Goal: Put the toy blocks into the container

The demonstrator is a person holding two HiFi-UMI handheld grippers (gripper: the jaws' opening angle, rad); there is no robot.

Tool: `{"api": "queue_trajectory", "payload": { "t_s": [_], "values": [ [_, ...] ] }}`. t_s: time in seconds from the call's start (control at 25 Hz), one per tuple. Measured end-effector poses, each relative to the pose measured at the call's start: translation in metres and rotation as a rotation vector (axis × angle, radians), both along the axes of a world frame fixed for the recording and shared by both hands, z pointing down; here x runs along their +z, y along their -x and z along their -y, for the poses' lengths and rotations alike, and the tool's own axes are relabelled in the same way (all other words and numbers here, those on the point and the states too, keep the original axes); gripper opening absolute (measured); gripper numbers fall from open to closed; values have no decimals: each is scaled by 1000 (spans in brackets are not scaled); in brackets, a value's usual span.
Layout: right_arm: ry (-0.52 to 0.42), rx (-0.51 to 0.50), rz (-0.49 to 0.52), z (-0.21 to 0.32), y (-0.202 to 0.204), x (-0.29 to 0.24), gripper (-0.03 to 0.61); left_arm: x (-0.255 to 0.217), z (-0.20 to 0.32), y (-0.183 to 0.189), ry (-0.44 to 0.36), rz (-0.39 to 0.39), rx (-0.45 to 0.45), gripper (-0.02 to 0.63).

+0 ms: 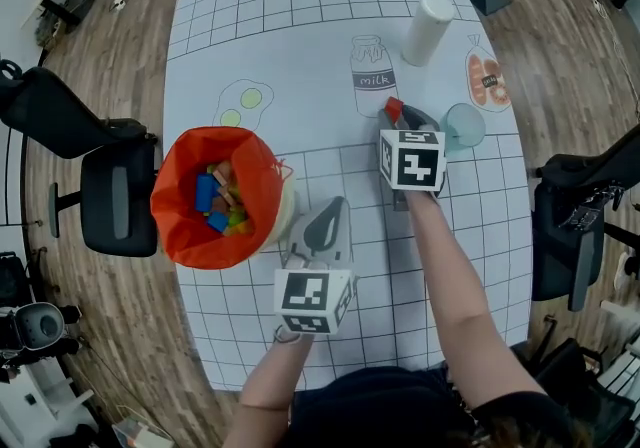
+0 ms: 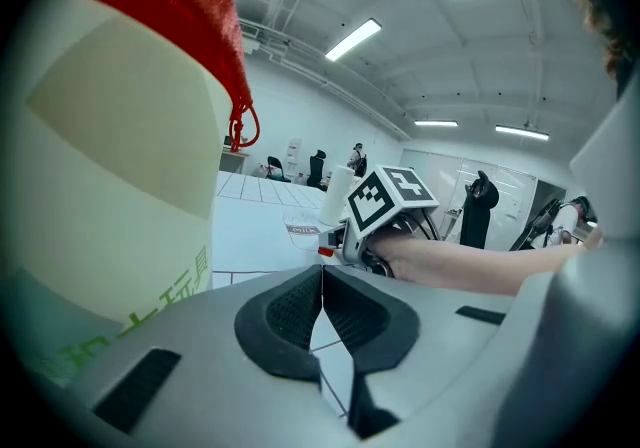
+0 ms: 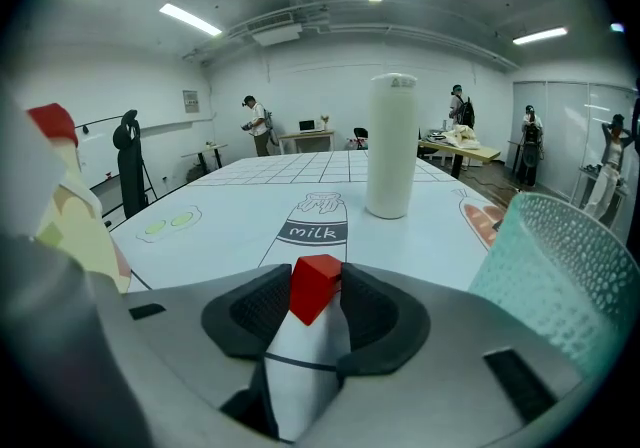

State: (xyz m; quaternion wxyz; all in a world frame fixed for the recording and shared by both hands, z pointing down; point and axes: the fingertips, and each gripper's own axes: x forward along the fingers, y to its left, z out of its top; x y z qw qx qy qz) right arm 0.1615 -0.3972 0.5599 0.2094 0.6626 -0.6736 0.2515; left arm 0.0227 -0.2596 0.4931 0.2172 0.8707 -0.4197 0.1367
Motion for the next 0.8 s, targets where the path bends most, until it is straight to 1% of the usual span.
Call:
{"api": "queue_trajectory", "payload": {
  "t_s": [0.24, 0.52, 0.8],
  "values": [
    [-29, -29, -7, -17, 3, -21, 169, -18, -12, 2, -15, -5, -4, 26],
    [-103, -85, -28, -42, 19, -59, 167, -41, -29, 14, -59, -1, -26, 26],
    [-146, -184, -49, -91, 43, -93, 166, -62, -55, 36, -89, -6, -57, 26]
  ]
}}
